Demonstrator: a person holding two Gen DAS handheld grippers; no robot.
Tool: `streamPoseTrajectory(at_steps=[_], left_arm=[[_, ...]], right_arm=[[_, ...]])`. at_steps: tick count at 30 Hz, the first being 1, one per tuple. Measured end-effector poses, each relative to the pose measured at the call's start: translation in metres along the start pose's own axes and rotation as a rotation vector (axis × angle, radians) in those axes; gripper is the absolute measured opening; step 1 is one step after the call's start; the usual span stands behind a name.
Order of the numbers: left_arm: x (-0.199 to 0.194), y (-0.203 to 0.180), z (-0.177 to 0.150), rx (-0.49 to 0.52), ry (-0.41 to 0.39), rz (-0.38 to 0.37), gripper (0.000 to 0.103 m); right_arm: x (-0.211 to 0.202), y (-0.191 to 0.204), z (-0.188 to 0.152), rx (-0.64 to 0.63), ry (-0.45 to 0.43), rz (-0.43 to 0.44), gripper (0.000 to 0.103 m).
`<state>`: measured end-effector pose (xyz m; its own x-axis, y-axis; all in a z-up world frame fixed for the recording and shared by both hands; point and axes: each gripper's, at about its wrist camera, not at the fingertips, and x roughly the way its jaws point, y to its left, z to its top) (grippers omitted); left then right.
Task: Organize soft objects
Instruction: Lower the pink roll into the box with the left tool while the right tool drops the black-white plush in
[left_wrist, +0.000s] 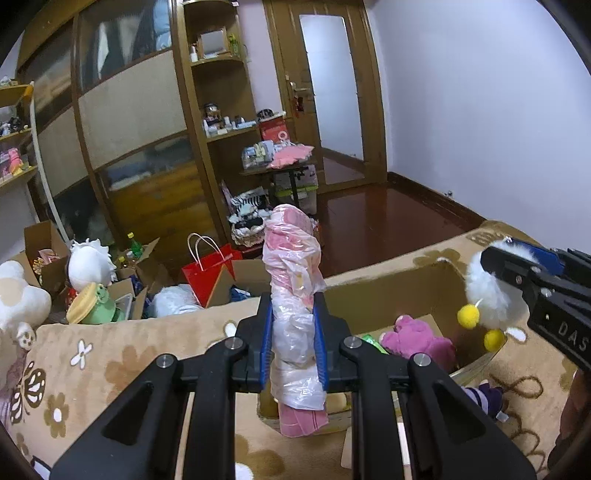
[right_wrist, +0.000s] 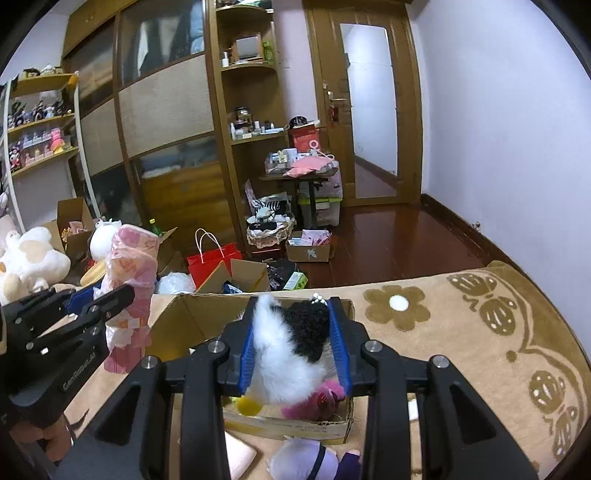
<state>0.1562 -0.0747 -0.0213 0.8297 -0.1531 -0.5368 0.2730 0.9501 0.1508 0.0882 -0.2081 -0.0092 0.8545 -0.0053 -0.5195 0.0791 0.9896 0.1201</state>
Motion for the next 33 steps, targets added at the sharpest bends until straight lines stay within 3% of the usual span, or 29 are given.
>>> streamPoseTrajectory(at_steps=[4,21,27,33], left_arm=[[0.015,-0.001,-0.008,-0.002,0.032,-0.017,0.019],[0.046,0.011,-0.021,-0.061,0.104,-0.064,0.021],[0.046,0.006,-0.026,-0.04,0.117,-0.05,0.022],[0.05,0.001,-0.028,-0.003,0.182,-0.027,0.022]], right_arm=[[0.012,-0.01,-0.007,0.06,0.02,0.035,0.037],[0.043,-0.011,-0.027,0.079,0.074,0.072,0.038],[0.042,-0.01,-0.028,0.077,0.067,0.07,0.038],[0.041,-0.009,-0.028,0.08,0.069,0.072,0.041]])
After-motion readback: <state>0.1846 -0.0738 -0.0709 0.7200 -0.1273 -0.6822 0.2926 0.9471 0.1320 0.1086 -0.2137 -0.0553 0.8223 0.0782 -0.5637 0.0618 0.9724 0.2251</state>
